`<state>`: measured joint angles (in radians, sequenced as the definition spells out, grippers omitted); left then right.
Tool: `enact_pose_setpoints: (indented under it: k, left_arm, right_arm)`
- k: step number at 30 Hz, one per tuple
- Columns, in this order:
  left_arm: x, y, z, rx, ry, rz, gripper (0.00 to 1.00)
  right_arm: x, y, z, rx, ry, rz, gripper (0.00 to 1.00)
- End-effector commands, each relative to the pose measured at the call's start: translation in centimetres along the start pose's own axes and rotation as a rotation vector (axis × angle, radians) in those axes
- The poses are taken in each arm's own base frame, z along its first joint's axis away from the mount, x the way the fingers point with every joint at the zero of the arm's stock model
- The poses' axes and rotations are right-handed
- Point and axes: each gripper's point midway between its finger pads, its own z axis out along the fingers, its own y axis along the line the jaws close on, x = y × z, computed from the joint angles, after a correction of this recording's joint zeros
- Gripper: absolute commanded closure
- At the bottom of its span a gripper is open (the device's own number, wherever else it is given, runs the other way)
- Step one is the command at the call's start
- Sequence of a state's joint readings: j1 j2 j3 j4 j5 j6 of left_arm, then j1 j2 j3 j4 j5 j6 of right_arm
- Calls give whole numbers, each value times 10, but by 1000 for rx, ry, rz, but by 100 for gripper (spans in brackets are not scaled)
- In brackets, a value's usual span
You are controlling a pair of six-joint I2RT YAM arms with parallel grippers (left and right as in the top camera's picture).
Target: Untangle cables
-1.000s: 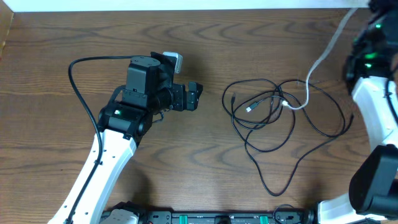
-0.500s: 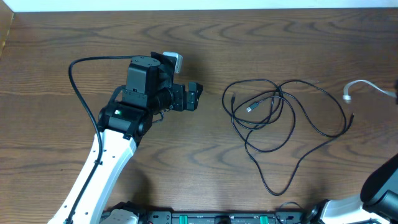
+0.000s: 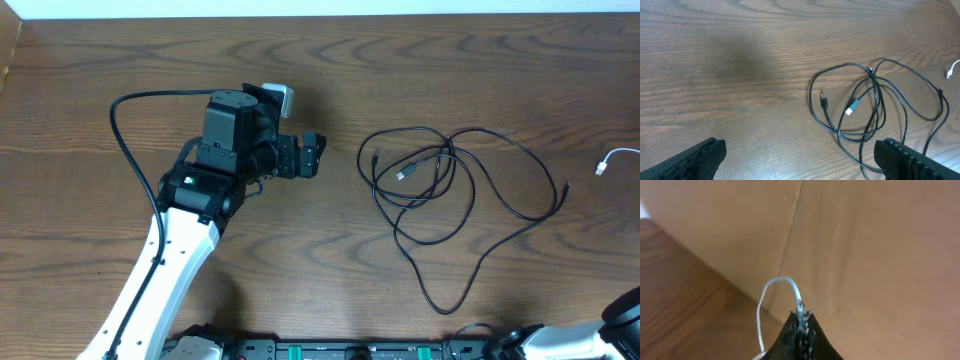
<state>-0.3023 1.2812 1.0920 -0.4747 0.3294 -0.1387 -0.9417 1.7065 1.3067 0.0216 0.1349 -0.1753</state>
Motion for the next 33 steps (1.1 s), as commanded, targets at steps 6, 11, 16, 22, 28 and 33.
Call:
enact_pose_setpoints:
  k: [6, 11, 16, 22, 28, 33]
  left_arm:
    - [-7, 1, -2, -9, -14, -7, 0]
    - [-7, 1, -2, -9, -14, -7, 1]
    - [-7, 1, -2, -9, -14, -7, 1]
    - [-7, 1, -2, -9, -14, -7, 0]
    - [-7, 1, -2, -9, -14, -7, 0]
    - [-7, 1, -2, -9, -14, -7, 0]
  right_arm:
    - [-1, 23, -2, -232, -24, 21, 76]
    - [1, 58, -13, -417, -40, -47, 69]
    - [11, 72, -14, -462, -2, -48, 66]
    - [33, 115, -27, -616, 81, -49, 50]
    - [83, 181, -23, -754, 212, -79, 51]
    - [123, 228, -23, -834, 302, -115, 60]
